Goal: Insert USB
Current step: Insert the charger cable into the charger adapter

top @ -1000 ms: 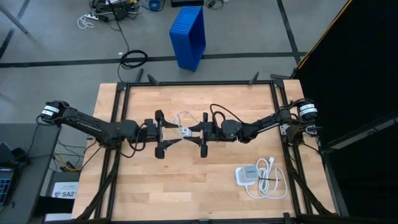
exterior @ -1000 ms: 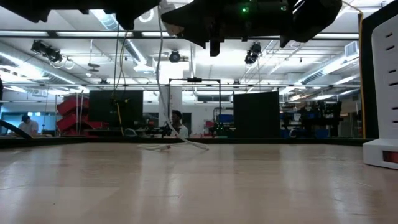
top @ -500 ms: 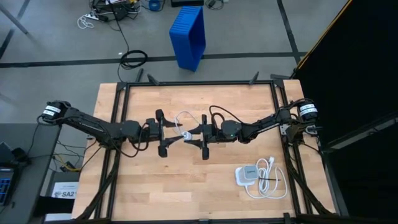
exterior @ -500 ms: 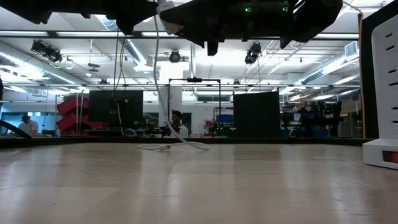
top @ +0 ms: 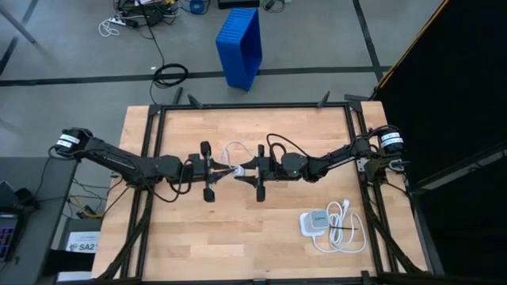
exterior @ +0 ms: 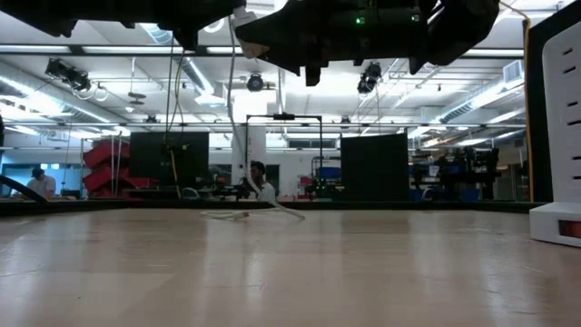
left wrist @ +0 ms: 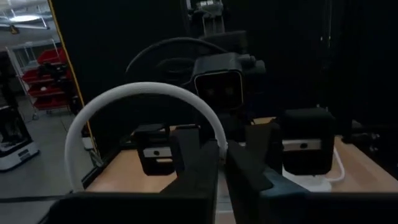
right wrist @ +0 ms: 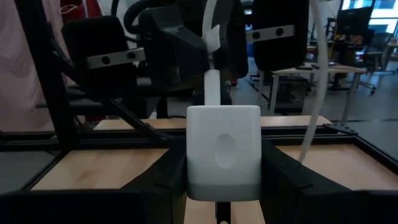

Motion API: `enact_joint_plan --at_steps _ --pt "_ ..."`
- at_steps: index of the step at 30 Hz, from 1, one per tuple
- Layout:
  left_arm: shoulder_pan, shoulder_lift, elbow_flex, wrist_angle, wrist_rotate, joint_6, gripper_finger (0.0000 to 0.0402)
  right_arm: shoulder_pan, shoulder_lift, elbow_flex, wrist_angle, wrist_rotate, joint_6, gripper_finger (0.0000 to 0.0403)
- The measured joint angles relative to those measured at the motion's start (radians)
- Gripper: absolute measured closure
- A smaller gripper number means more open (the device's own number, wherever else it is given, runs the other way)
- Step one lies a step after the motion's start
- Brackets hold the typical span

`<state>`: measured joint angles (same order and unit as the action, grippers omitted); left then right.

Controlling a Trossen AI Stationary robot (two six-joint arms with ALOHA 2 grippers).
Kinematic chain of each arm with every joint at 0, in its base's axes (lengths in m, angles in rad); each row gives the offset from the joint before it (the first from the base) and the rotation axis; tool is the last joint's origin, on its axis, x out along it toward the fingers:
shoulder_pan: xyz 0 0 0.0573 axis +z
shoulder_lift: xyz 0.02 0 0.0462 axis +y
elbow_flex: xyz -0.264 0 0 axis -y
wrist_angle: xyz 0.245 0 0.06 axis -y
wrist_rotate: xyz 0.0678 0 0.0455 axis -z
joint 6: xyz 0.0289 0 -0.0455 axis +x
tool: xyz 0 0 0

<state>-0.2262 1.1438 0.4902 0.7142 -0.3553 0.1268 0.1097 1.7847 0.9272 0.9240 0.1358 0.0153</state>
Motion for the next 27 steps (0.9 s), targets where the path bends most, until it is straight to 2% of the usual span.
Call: enact_joint_plan --at_steps 8,13,19,23,27 --pt "0.011 0.005 0.001 -0.014 0.001 0.000 0.0400 0.000 0.002 -0.001 0.021 0.007 0.007 0.0289" --pt "0.012 -0.011 -0.004 -0.038 -0.006 0.025 0.0392 -0.010 0.002 0.000 -0.037 -0.001 0.007 0.0289" --pt "0.007 -0.078 -0.005 -0.153 -0.141 0.050 0.0361 -0.030 -0.001 0.005 -0.085 -0.003 0.011 0.0289" --pt "0.005 -0.094 -0.005 -0.221 -0.215 0.056 0.0337 -0.042 -0.004 0.005 -0.116 -0.050 0.003 0.0289" --pt "0.014 -0.090 -0.009 -0.253 -0.288 0.072 0.0316 -0.039 -0.009 0.010 -0.119 -0.151 -0.011 0.0289"
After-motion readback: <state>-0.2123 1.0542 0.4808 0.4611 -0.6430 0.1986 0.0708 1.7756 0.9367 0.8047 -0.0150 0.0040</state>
